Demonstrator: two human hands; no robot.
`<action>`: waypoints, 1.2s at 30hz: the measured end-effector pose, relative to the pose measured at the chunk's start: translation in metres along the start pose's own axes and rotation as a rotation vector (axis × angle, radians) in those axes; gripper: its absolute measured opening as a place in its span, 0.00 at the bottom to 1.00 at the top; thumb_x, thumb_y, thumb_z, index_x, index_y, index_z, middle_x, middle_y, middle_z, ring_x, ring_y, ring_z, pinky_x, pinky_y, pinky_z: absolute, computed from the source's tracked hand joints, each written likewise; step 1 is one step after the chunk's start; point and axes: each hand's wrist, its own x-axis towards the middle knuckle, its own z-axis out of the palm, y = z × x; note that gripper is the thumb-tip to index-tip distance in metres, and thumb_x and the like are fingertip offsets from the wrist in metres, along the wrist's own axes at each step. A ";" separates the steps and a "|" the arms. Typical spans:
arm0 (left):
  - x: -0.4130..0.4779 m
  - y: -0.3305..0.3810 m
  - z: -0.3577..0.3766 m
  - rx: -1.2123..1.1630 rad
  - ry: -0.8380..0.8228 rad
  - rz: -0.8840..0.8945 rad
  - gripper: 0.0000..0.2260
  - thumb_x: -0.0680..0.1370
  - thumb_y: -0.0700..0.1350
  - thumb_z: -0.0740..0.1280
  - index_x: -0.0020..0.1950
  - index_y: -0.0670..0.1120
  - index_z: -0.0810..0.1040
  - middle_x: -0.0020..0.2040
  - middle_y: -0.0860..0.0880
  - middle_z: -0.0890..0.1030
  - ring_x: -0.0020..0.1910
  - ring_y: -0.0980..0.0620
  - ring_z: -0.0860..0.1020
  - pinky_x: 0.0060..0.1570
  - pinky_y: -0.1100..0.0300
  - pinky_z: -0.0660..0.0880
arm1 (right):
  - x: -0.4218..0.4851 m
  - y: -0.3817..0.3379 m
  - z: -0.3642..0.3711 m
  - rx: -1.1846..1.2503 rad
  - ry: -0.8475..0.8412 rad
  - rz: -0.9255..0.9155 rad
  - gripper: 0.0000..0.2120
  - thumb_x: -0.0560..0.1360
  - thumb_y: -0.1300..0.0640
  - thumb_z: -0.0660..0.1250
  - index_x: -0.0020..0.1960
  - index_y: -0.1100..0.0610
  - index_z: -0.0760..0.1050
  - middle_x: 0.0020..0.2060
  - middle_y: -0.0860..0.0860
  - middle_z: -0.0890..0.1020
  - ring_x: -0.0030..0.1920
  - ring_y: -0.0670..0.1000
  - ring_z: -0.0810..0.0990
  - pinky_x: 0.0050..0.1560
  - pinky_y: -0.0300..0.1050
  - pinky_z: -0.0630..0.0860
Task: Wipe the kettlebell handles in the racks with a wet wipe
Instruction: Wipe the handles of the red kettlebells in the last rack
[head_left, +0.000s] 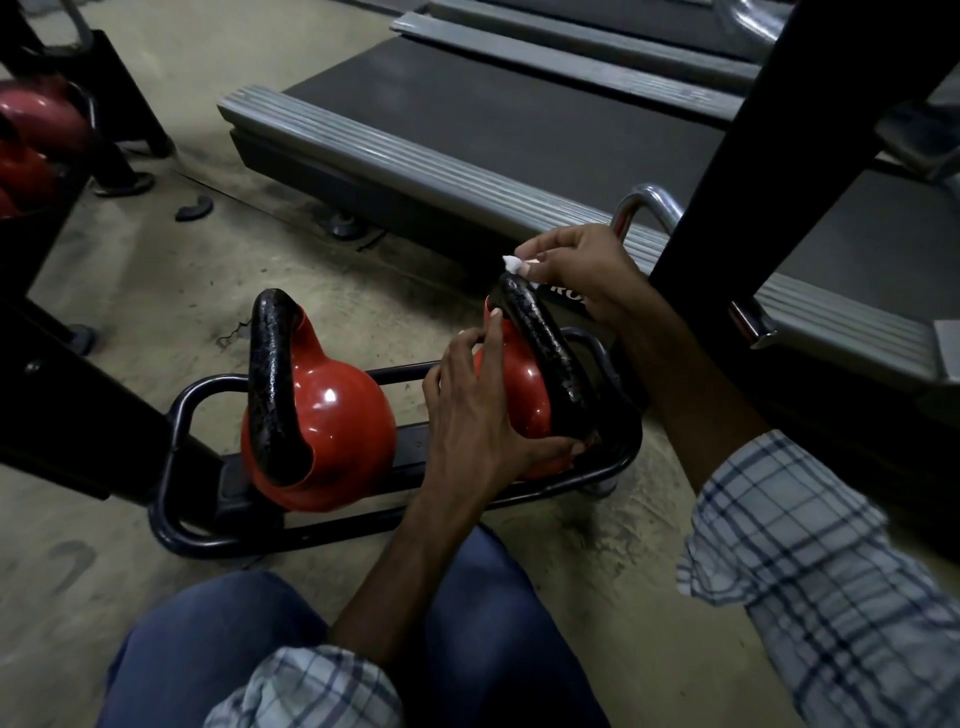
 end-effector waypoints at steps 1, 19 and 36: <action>0.000 -0.001 0.000 -0.002 -0.003 0.003 0.63 0.56 0.69 0.79 0.82 0.53 0.49 0.74 0.49 0.59 0.72 0.49 0.60 0.74 0.45 0.58 | 0.001 0.003 0.001 0.059 -0.015 0.022 0.07 0.67 0.66 0.79 0.42 0.57 0.85 0.37 0.53 0.86 0.42 0.49 0.84 0.54 0.46 0.81; 0.010 -0.013 -0.002 -0.043 -0.161 0.117 0.66 0.54 0.62 0.84 0.82 0.55 0.48 0.75 0.48 0.58 0.72 0.46 0.63 0.70 0.53 0.54 | -0.164 0.050 0.000 -0.314 0.320 -0.449 0.03 0.72 0.60 0.78 0.43 0.55 0.84 0.44 0.47 0.79 0.40 0.43 0.79 0.41 0.28 0.70; 0.004 -0.004 -0.003 -0.117 -0.150 0.063 0.60 0.58 0.71 0.77 0.81 0.61 0.47 0.75 0.53 0.55 0.73 0.48 0.59 0.70 0.47 0.62 | -0.150 0.094 -0.005 0.281 0.187 -0.022 0.15 0.73 0.72 0.70 0.52 0.54 0.83 0.47 0.49 0.88 0.50 0.46 0.86 0.46 0.37 0.79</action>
